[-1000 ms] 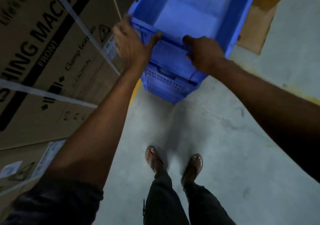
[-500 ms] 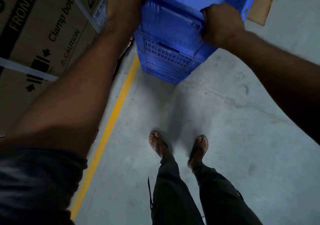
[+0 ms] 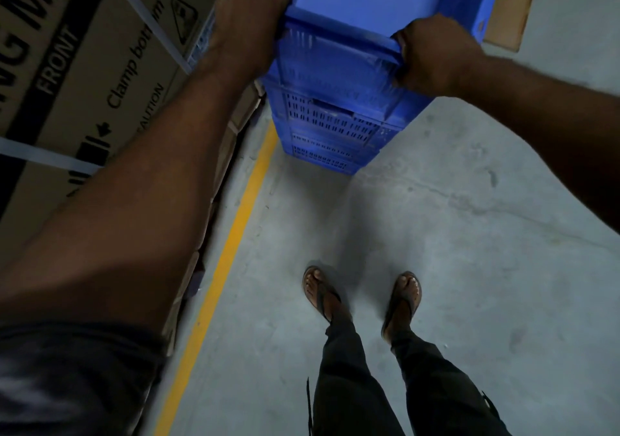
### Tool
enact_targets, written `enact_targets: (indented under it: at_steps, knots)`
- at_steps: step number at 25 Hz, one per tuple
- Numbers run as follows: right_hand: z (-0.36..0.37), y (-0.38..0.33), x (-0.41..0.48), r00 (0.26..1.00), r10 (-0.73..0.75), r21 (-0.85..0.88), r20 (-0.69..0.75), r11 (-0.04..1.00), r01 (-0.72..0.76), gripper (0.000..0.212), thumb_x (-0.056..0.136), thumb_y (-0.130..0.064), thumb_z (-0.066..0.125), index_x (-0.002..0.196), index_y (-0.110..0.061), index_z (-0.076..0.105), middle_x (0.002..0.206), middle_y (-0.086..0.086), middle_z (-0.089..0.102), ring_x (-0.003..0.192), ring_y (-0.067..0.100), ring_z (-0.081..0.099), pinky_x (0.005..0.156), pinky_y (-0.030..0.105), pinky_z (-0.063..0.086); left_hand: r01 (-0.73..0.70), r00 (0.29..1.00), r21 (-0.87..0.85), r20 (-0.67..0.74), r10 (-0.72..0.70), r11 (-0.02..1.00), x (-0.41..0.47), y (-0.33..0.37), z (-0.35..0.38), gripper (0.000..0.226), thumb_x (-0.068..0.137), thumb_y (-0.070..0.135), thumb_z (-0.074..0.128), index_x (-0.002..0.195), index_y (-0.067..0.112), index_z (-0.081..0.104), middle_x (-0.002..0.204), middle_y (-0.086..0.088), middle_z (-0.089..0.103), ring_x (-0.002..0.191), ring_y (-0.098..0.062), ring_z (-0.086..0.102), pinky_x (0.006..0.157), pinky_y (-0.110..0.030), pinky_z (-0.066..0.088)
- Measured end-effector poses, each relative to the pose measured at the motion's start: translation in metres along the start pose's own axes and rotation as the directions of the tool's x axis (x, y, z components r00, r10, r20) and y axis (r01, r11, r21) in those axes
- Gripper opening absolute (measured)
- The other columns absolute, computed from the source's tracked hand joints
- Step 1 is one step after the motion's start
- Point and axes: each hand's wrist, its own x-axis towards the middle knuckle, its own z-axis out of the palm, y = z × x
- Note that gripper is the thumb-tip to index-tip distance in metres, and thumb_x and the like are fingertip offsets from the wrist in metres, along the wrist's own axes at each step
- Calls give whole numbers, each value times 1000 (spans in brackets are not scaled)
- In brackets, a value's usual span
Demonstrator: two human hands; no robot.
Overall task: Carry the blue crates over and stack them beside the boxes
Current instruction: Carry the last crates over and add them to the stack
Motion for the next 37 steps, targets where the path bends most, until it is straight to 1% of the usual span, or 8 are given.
enact_targets:
  at_steps: [4, 7, 11, 13, 16, 18, 23, 37]
  knots:
    - [-5, -5, -2, 995, 50, 41, 90, 998, -54, 31, 76, -15, 71, 104, -2, 67, 96, 29, 66, 88, 48, 63, 73, 51, 56, 75, 997, -33, -15, -75, 997, -11, 13, -2, 47, 92, 19, 47, 138, 9, 43, 140, -18, 45, 131, -39, 40, 86, -51, 38]
    - [-25, -5, -10, 975, -39, 113, 217, 994, 14, 61, 80, -44, 77, 123, -5, 59, 118, 24, 64, 108, 43, 61, 89, 47, 52, 166, 984, -34, 70, -164, 985, -9, 21, -14, 50, 85, 12, 54, 134, 11, 43, 139, -16, 43, 135, -35, 37, 96, -62, 38]
    - [-63, 47, -15, 898, -166, -6, 408, 983, 184, 92, 70, -94, 42, 133, -28, 54, 130, 7, 62, 120, 33, 55, 100, 39, 43, 405, 890, -107, 275, -364, 908, 5, 52, -40, 57, 79, 7, 59, 134, 21, 54, 149, -14, 40, 149, -25, 23, 112, -75, 0]
    - [-78, 80, -10, 877, -197, -68, 437, 966, 251, 101, 56, -101, 44, 132, -35, 55, 132, 4, 61, 125, 30, 50, 106, 42, 41, 317, 899, -235, 384, -212, 919, 18, 102, -56, 56, 85, 18, 65, 138, 29, 53, 157, -8, 37, 154, -23, 11, 115, -66, -12]
    - [-84, 140, 16, 850, -305, -304, 429, 838, 454, 94, 59, -72, 78, 139, -31, 52, 140, 4, 54, 134, 31, 44, 108, 43, 37, 123, 853, -347, 515, 80, 930, 37, 203, -48, 69, 90, 65, 56, 144, 24, 46, 149, -2, 50, 143, -22, 37, 118, -49, 16]
    - [-83, 171, 46, 851, -415, -369, 322, 773, 516, 70, 67, -45, 82, 129, -24, 61, 124, 11, 64, 118, 35, 57, 97, 43, 45, 269, 869, -252, 479, -121, 930, 49, 255, -30, 79, 83, 81, 47, 134, 20, 51, 136, -7, 61, 130, -28, 53, 107, -46, 30]
    - [-52, 202, 83, 732, -662, -298, 161, 675, 675, 31, 77, -33, 76, 101, -15, 66, 98, 15, 69, 97, 39, 61, 87, 46, 43, 566, 801, 2, 236, -550, 824, 64, 299, -14, 35, 90, 48, 59, 106, 17, 63, 95, -15, 75, 96, -30, 70, 98, -41, 32]
    - [-41, 226, 115, 530, -828, -211, 182, 494, 843, 67, 77, -26, 85, 131, -9, 50, 109, 22, 62, 101, 42, 60, 87, 50, 47, 682, 675, 212, 185, -714, 700, 69, 308, -8, 32, 80, 33, 75, 99, 7, 68, 89, -25, 67, 100, -42, 62, 111, -47, 30]
